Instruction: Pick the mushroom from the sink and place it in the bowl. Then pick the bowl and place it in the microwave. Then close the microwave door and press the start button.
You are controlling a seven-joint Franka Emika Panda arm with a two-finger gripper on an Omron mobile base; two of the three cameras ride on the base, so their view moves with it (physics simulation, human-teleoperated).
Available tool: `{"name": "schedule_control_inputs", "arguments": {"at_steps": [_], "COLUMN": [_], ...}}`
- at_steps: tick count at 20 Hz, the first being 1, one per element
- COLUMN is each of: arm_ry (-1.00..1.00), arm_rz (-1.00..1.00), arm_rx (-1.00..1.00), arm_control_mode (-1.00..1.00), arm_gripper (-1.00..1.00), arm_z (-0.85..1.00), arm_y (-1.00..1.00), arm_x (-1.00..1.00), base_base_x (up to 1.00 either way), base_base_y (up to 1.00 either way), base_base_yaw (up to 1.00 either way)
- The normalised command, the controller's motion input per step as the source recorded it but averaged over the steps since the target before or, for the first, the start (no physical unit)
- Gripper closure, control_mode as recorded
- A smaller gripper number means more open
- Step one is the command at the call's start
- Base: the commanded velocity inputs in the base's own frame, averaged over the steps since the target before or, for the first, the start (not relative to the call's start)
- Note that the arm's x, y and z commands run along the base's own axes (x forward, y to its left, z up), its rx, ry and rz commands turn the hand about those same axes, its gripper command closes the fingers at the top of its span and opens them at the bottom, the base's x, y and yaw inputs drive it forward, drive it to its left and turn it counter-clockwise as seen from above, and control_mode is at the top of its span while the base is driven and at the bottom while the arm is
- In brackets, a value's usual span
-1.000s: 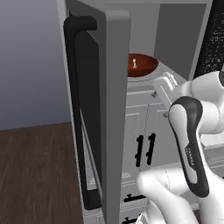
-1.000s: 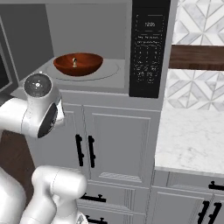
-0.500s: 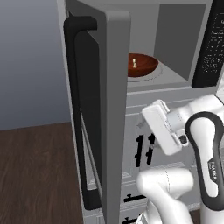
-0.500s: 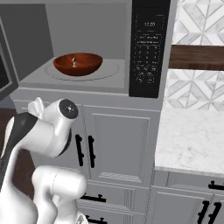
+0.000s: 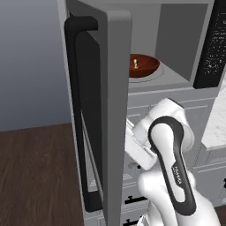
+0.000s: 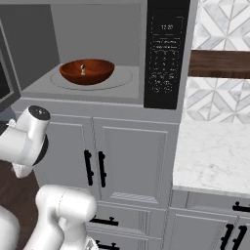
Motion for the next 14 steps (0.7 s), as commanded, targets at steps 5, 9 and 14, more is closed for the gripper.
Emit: {"name": "schedule_control_inputs", "arguments": {"at_steps": [5,9,14], "arm_ry": [-0.16,-0.28,-0.33], "arm_rz": [0.0,0.0,0.0], "arm_rx": [-0.03,-0.01,-0.08], "arm_control_mode": [-1.0,-1.0,-1.0], "arm_gripper": [-1.0,-1.0,-1.0], "arm_z": [-0.56,-0.54,-0.46], "arm_y": [0.28,0.0,-0.33], "arm_x": [-1.0,-1.0,-1.0], "base_base_x": [0.0,0.0,0.0], "base_base_y": [0.0,0.0,0.0], "base_base_yaw": [0.0,0.0,0.0]}}
